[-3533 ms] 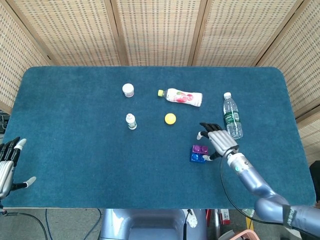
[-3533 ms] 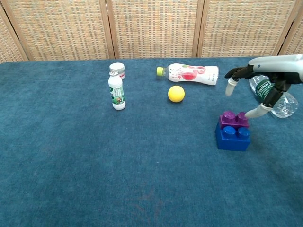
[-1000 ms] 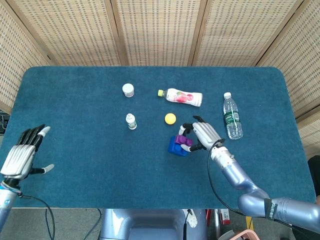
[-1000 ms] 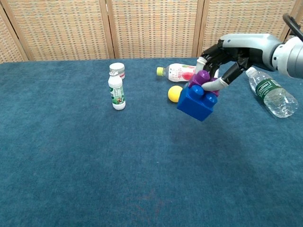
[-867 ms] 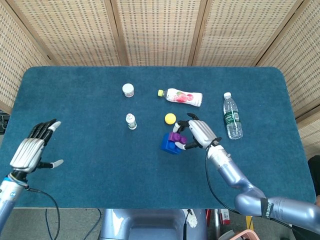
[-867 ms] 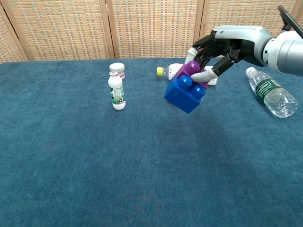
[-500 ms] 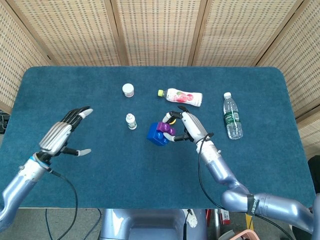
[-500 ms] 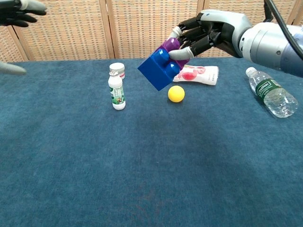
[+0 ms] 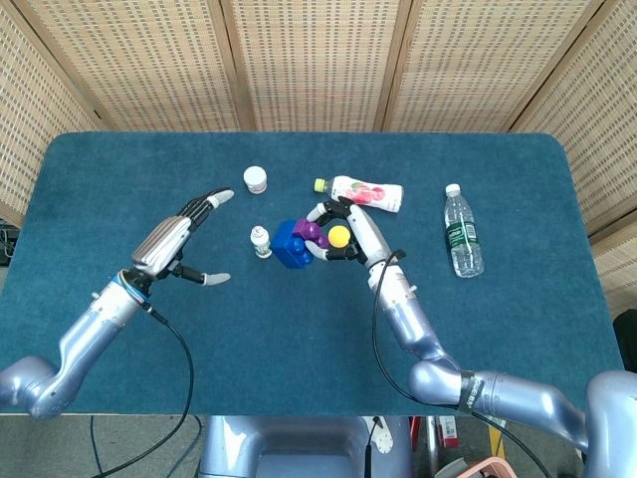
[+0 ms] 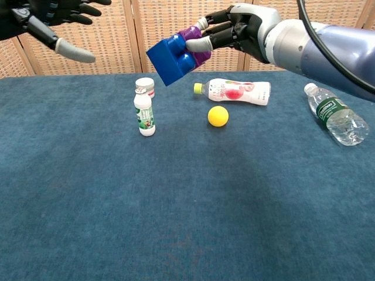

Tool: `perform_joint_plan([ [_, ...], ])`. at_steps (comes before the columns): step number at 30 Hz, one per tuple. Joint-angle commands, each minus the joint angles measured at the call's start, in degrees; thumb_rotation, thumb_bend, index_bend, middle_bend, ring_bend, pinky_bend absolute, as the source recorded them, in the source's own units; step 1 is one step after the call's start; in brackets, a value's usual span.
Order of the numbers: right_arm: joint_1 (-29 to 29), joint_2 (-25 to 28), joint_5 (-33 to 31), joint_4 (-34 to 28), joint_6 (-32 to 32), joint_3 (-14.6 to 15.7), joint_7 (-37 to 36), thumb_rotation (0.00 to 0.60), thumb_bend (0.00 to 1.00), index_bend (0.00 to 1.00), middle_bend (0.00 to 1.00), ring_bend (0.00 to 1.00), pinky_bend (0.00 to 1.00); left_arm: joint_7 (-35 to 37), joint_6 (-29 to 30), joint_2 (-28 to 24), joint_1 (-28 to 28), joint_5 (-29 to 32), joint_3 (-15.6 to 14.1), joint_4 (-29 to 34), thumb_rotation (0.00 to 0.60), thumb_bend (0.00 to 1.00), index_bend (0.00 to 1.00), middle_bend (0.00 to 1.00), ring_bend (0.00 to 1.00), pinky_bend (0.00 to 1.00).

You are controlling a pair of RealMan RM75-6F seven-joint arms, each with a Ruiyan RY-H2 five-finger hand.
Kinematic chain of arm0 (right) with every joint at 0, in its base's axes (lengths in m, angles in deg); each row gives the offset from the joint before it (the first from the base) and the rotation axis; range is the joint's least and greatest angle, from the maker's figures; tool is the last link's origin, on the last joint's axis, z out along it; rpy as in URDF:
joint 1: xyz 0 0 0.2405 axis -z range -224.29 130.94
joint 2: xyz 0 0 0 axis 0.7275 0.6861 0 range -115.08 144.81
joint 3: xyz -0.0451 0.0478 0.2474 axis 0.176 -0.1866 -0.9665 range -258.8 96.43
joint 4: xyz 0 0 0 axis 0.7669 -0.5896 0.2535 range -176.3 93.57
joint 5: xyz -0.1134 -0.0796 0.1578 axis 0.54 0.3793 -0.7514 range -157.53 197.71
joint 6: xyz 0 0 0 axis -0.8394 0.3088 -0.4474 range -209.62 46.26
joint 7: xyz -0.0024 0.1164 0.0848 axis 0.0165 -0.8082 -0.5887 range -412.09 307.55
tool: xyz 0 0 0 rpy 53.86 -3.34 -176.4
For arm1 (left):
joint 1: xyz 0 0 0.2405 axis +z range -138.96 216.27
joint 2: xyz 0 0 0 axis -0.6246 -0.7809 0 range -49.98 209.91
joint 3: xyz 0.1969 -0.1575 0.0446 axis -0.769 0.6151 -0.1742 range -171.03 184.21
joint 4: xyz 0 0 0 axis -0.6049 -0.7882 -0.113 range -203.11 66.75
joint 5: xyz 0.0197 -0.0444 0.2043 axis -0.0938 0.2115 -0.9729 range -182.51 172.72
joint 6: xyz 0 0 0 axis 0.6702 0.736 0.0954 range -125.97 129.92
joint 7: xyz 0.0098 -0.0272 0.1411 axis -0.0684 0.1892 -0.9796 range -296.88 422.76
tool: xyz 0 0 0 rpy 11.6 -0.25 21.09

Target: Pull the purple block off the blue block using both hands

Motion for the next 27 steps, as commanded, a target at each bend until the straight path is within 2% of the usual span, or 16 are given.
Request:
perform_joint_plan([
  [1,-0.4,-0.5,-1.0,0.5,0.3,-0.5,0.1,0.6,0.43,0.64,0.63,0.39,0.03,-1.1,-2.2,2.4,-1.9,5.3,1.5,-1.6,0.6,0.0,0.03,0.1,0.03,0.01],
  [3,-0.4,-0.6,-2.1,0.1,0.6,-1.0,-0.5,0.6,0.43,0.64,0.63,0.39,0.03,-2.3,-3.3,3.9,-3.0,8.0,1.8,-3.1,0.6,0.0,0.15,0.16,0.05,0.03],
  [5,-0.4,-0.6,-3.1,-0.4,0.8,-1.4,-0.8,0.6,0.43,0.64,0.63,0.39,0.03,-2.7,-4.7,4.8,-4.1,10.5,2.2,-3.7,0.6,0.0,0.23,0.18,0.07,0.04],
  [7,-0.5,-0.4,-3.4,-1.0,0.9,-1.5,-0.4,0.6,0.43,0.64,0.63,0.39,0.03,-5.2,-6.4,5.5,-5.7,12.7,2.2,-5.0,0.6,0.0,0.27,0.19,0.08,0.04],
  [12,-0.6,0.2,-3.9,-2.0,0.8,-1.4,0.5,0.6,0.43,0.64,0.63,0.39,0.03,-12.2,-8.2,6.5,-8.9,19.0,2.4,-5.5,0.6,0.0,0.28,0.21,0.1,0.06],
  [17,-0.6,0.6,-4.2,-2.8,0.8,-1.4,1.1,0.6,0.43,0.64,0.63,0.39,0.03,-15.9,-8.8,6.8,-10.8,23.8,2.7,-4.0,0.6,0.0,0.28,0.22,0.12,0.06],
  [27,-1.2,1.1,-5.0,-4.0,0.4,-1.2,2.9,0.6,0.43,0.64,0.63,0.39,0.03,-24.8,-12.8,0.6,-16.7,37.0,1.3,3.5,0.6,0.0,0.28,0.23,0.12,0.04],
])
